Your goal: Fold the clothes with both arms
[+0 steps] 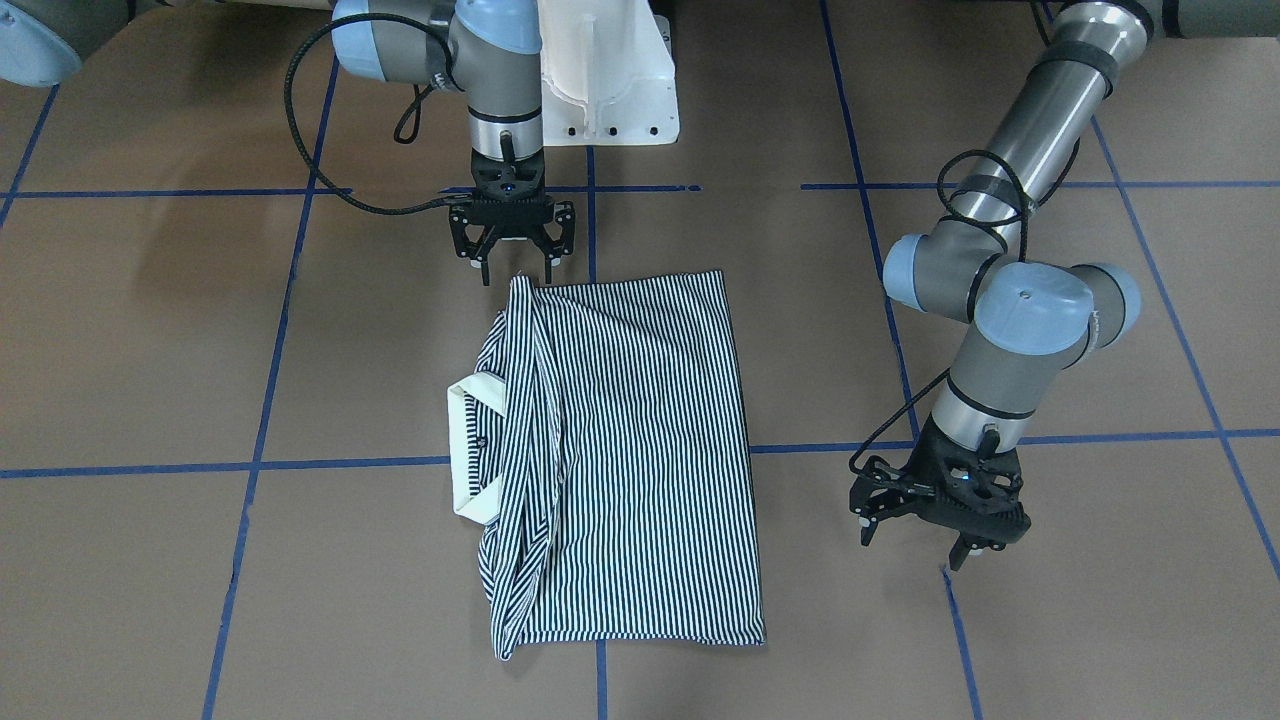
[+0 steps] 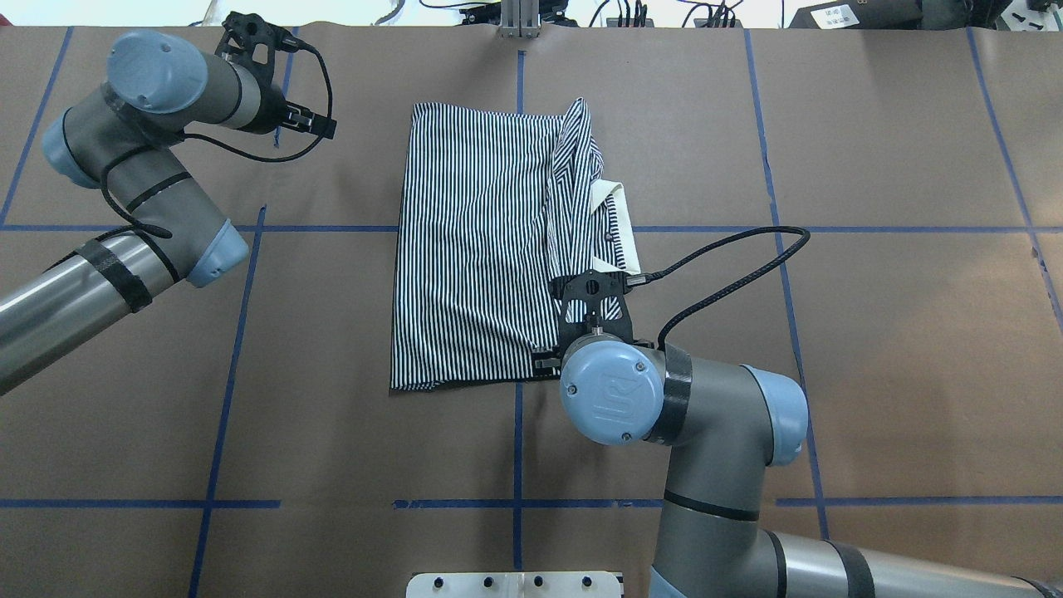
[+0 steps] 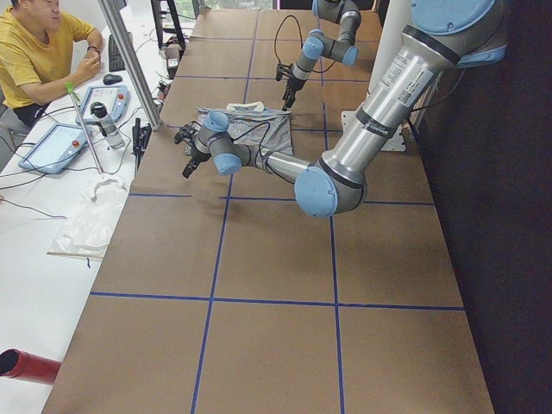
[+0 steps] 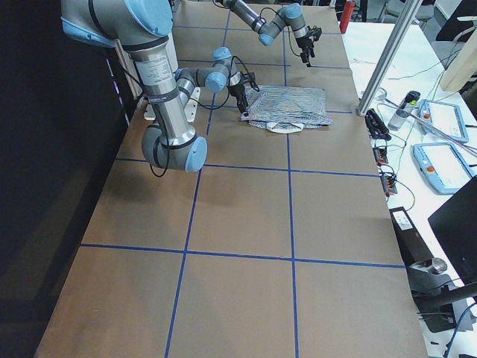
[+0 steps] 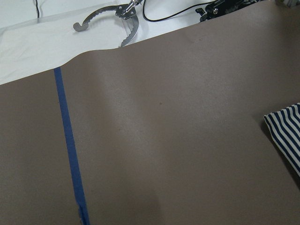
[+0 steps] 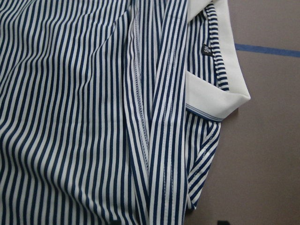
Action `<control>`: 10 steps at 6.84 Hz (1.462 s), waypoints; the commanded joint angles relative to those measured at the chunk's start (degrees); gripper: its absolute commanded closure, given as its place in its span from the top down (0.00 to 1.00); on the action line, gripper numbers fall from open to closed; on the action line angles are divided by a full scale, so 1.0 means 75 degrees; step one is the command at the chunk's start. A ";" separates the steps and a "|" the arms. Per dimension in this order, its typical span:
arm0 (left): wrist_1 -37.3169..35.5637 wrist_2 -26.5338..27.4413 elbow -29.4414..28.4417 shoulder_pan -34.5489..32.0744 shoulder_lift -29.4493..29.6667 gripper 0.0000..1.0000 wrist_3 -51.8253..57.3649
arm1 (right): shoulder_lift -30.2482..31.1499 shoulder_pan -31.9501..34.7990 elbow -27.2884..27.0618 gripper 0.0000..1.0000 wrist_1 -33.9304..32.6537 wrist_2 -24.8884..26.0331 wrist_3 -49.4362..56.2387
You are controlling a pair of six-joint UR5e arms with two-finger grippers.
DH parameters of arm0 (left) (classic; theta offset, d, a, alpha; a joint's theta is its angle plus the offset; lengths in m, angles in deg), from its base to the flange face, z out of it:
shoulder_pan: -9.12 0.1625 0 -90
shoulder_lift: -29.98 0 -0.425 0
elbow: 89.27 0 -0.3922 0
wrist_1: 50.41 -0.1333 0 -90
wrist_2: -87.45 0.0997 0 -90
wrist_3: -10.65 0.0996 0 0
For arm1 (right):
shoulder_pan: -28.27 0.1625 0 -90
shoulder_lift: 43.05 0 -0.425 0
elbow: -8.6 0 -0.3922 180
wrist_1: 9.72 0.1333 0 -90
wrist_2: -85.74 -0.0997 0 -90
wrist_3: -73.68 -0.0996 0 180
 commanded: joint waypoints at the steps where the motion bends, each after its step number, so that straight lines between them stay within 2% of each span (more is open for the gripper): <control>1: 0.0006 0.0000 0.0000 0.0005 0.0000 1.00 0.0000 | -0.0016 -0.0220 0.0085 0.65 -0.0161 0.0344 0.1068; 2: 0.0006 0.0000 0.0000 0.0016 0.0000 1.00 0.0000 | -0.0028 -0.0221 0.0097 0.55 -0.0186 0.0381 0.1560; 3: 0.0006 0.0000 0.0000 0.0028 -0.0012 1.00 -0.0012 | -0.0121 -0.0232 0.0156 0.50 -0.0186 0.0474 0.1913; 4: 0.0006 0.0000 0.0000 0.0028 0.0000 1.00 -0.0047 | -0.0180 -0.0232 0.0353 0.49 -0.0174 0.0498 0.2195; 8: 0.0006 0.0000 0.0011 0.0040 -0.0070 1.00 -0.0035 | -0.0157 -0.0349 0.0414 0.48 -0.0186 0.0487 0.2256; 9: 0.0006 0.0000 0.0012 0.0040 -0.0070 1.00 -0.0035 | -0.0122 -0.0361 0.0414 0.45 -0.0197 0.0487 0.2268; 10: 0.0006 0.0000 0.0012 0.0040 -0.0070 1.00 -0.0035 | -0.0134 -0.0361 0.0414 0.30 -0.0198 0.0487 0.2268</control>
